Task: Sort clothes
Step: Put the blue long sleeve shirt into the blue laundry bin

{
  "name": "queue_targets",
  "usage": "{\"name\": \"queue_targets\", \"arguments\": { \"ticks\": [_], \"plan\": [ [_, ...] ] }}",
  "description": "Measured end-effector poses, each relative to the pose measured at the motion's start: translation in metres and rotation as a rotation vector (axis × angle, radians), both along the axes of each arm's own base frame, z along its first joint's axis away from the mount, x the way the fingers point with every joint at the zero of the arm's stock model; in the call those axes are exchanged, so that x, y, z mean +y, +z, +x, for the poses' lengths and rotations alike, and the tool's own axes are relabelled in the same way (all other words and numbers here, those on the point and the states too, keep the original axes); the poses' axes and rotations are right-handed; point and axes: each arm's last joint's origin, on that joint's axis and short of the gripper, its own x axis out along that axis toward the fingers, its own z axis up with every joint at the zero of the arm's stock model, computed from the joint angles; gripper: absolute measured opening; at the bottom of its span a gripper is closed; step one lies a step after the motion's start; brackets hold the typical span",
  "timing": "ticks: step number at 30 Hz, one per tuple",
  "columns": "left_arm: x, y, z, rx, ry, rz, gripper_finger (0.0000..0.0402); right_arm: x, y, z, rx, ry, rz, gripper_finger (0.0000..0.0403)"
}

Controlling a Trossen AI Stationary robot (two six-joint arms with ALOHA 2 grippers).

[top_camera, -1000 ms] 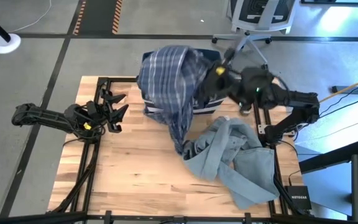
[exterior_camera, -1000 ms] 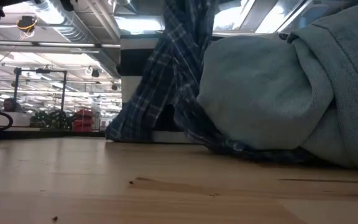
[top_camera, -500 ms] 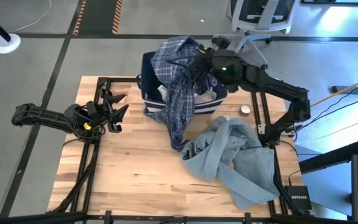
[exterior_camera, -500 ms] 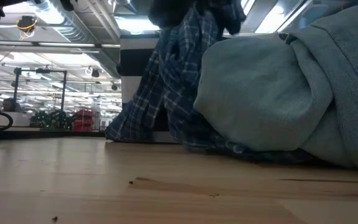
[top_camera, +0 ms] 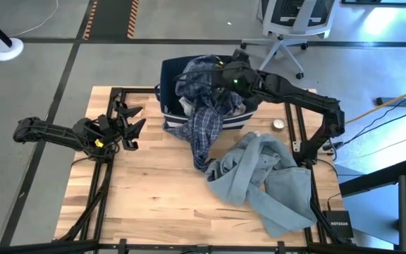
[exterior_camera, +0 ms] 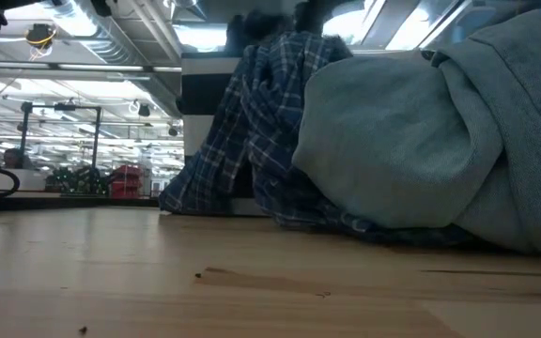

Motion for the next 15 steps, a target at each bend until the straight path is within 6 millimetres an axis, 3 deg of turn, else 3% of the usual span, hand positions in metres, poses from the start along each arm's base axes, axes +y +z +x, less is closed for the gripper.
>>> {"name": "queue_targets", "arguments": {
  "ticks": [5, 12, 15],
  "plan": [
    [0.000, 0.000, 0.000, 0.001, 0.000, 0.000, 0.0208, 0.011, 0.019, -0.018, -0.028, 0.021, -0.042, 0.0208],
    [0.000, 0.000, 0.000, 0.001, 0.000, 0.000, 0.0208, 0.029, 0.043, -0.043, -0.095, 0.053, -0.067, 0.0209],
    [0.000, 0.000, 0.000, 0.001, 0.000, 0.000, 0.0208, 0.040, 0.045, -0.044, -0.123, 0.114, -0.035, 0.0209]
  ]
}}
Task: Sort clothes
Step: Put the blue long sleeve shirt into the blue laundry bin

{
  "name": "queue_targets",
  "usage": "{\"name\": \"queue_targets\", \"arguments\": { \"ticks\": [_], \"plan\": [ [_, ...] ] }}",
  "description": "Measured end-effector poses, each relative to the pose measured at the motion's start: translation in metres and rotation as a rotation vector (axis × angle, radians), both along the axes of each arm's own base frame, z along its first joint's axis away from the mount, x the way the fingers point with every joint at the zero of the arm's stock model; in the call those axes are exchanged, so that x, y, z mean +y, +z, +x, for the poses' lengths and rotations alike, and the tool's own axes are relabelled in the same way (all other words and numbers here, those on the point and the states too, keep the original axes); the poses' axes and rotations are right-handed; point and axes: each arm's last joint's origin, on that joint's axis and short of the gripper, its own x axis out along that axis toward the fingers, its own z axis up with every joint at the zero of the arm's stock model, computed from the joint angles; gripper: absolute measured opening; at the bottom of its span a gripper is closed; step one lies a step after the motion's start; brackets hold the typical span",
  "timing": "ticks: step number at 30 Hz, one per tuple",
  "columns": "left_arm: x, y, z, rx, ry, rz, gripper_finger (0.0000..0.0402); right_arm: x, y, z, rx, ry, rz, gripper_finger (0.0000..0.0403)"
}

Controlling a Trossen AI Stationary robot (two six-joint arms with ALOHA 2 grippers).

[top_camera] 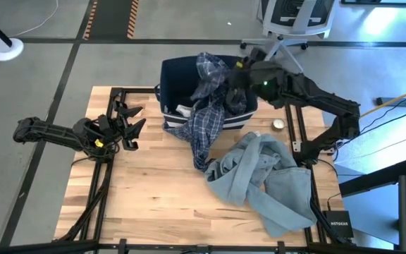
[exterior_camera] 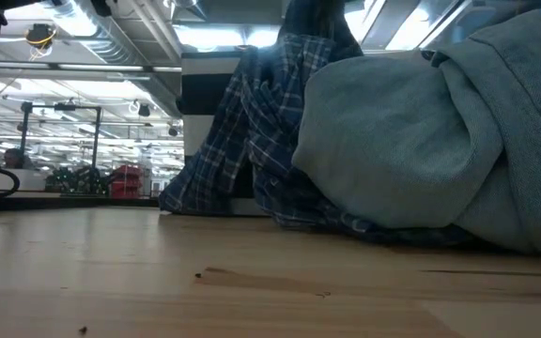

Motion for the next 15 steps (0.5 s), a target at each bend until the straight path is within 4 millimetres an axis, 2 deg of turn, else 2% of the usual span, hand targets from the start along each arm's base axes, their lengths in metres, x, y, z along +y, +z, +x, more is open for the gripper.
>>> {"name": "queue_targets", "arguments": {
  "ticks": [8, 15],
  "plan": [
    [0.000, 0.000, 0.000, 0.000, 0.000, -0.001, 0.0208, 0.018, -0.020, -0.001, 0.158, 0.247, 0.179, 0.0209],
    [0.000, 0.000, 0.000, 0.000, -0.002, -0.003, 0.0208, 0.020, -0.028, -0.007, 0.213, 0.240, 0.294, 0.0209]
  ]
}}
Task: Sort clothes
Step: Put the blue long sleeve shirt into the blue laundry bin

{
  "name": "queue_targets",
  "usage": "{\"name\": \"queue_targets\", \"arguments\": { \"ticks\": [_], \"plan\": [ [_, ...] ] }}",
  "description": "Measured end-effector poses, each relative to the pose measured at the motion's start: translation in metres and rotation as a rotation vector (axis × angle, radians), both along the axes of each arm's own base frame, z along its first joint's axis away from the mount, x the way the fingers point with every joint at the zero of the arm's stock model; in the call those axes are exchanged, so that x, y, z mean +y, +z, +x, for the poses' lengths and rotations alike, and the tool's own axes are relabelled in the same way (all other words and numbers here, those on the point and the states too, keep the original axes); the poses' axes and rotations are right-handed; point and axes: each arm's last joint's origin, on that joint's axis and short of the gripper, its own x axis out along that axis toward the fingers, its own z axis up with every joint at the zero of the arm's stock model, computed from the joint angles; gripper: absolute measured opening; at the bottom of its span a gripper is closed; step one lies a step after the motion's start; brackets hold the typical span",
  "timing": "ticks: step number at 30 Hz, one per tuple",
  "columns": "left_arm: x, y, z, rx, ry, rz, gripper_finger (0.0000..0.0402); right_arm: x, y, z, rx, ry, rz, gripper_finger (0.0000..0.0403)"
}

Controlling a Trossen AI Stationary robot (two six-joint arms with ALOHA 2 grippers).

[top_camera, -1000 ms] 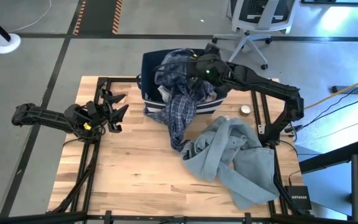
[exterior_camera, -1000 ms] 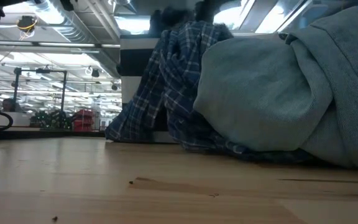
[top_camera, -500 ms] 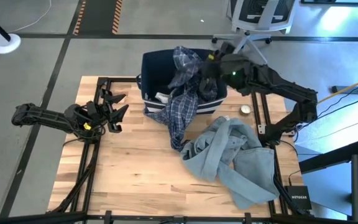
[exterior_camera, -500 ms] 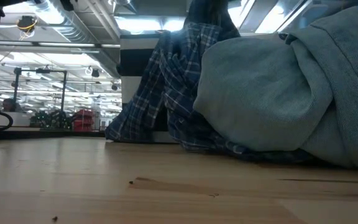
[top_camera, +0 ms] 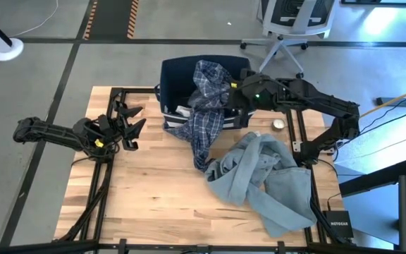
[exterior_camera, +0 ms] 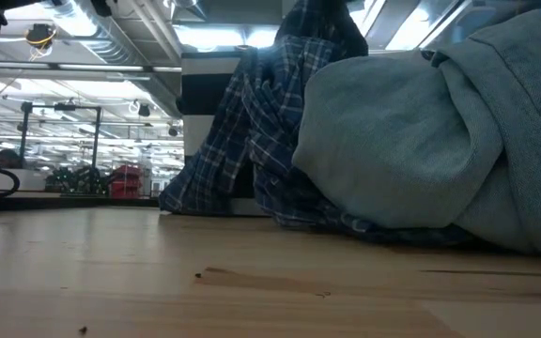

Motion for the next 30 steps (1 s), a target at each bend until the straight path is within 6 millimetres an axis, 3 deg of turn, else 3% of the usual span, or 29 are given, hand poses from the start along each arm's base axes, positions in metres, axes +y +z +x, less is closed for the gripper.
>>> {"name": "queue_targets", "arguments": {
  "ticks": [9, 19, 25, 30],
  "plan": [
    [0.000, 0.000, 0.000, 0.000, 0.000, 0.000, 0.0208, 0.017, 0.000, 0.004, -0.068, 0.177, 0.294, 0.0209],
    [0.000, 0.000, 0.000, 0.000, 0.000, 0.000, 0.0208, 0.073, -0.005, 0.009, -0.034, 0.237, 0.182, 0.0209],
    [0.000, 0.000, 0.000, -0.001, -0.003, -0.005, 0.0208, 0.126, -0.028, 0.018, 0.071, 0.296, 0.119, 0.0209],
    [0.000, -0.002, 0.001, 0.025, -0.003, -0.003, 0.0208, 0.160, -0.066, 0.019, 0.177, 0.253, 0.069, 0.0209]
  ]
}}
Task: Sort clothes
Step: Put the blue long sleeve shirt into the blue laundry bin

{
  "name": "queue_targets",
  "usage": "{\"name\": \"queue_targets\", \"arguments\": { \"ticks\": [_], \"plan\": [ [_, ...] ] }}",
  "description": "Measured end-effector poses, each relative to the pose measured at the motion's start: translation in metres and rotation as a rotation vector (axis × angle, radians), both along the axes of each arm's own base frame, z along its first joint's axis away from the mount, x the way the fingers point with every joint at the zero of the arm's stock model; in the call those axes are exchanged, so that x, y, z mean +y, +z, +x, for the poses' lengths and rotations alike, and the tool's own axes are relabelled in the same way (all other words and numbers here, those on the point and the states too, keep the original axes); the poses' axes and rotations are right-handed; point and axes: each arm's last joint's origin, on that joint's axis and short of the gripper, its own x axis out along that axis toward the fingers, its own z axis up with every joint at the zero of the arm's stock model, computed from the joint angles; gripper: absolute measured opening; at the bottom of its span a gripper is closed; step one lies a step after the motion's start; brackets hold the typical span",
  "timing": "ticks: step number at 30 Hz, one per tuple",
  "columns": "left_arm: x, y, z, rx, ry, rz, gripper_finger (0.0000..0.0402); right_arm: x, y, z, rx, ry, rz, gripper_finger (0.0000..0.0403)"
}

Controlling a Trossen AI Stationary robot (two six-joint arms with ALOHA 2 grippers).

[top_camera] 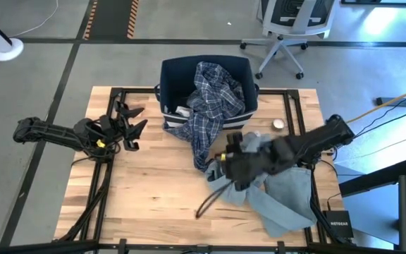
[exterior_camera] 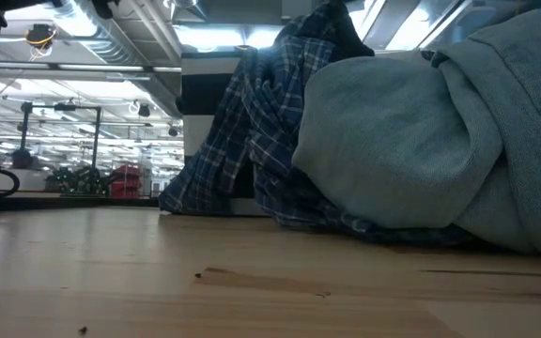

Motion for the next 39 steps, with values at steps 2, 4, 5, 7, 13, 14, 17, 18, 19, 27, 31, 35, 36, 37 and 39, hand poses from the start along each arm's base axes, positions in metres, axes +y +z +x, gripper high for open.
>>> {"name": "queue_targets", "arguments": {
  "ticks": [2, 4, 5, 7, 13, 14, 17, 18, 19, 27, 31, 35, 36, 37, 39],
  "plan": [
    [0.000, 0.000, 0.000, 0.003, 0.000, 0.001, 0.0208, 0.008, -0.019, -0.001, 0.016, -0.025, -0.012, 0.0209],
    [0.000, 0.000, 0.000, 0.001, -0.003, -0.004, 0.0208, 0.013, -0.043, 0.000, 0.053, -0.033, 0.024, 0.0209],
    [0.000, 0.000, 0.000, 0.000, -0.004, -0.005, 0.0208, 0.015, -0.056, 0.001, 0.072, -0.039, 0.049, 0.0209],
    [0.000, 0.000, 0.000, 0.000, -0.004, -0.007, 0.0208, 0.016, -0.083, 0.004, 0.064, -0.065, 0.085, 0.0209],
    [0.000, 0.000, 0.000, -0.001, -0.001, -0.002, 0.0208, 0.003, -0.143, 0.022, -0.118, -0.142, 0.219, 0.0209],
    [0.000, 0.000, 0.000, 0.000, -0.001, -0.002, 0.0208, -0.001, -0.149, 0.025, -0.146, -0.160, 0.239, 0.0209],
    [0.000, 0.000, 0.000, 0.000, 0.000, 0.000, 0.0208, -0.009, -0.170, 0.033, -0.161, -0.185, 0.293, 0.0209],
    [0.000, 0.000, 0.000, 0.001, 0.000, 0.000, 0.0208, -0.010, -0.176, 0.037, -0.155, -0.178, 0.313, 0.0209],
    [0.000, 0.000, 0.000, 0.000, 0.000, 0.000, 0.0208, -0.010, -0.183, 0.040, -0.143, -0.173, 0.324, 0.0209],
    [0.000, 0.000, 0.000, 0.002, 0.001, 0.002, 0.0208, -0.013, -0.225, 0.058, -0.090, -0.259, 0.244, 0.0209],
    [0.000, 0.000, 0.000, 0.002, 0.001, 0.002, 0.0208, -0.017, -0.234, 0.061, -0.108, -0.316, 0.169, 0.0209],
    [0.000, 0.000, 0.000, 0.002, 0.001, 0.002, 0.0208, -0.019, -0.235, 0.060, -0.140, -0.373, 0.090, 0.0209],
    [0.000, 0.000, 0.000, 0.001, 0.001, 0.002, 0.0208, -0.020, -0.234, 0.060, -0.151, -0.386, 0.072, 0.0209],
    [0.000, 0.000, 0.000, 0.001, 0.001, 0.002, 0.0208, -0.020, -0.234, 0.060, -0.161, -0.398, 0.054, 0.0209],
    [0.000, 0.000, 0.000, 0.001, 0.001, 0.001, 0.0208, -0.021, -0.233, 0.060, -0.178, -0.419, 0.023, 0.0209]
  ]
}}
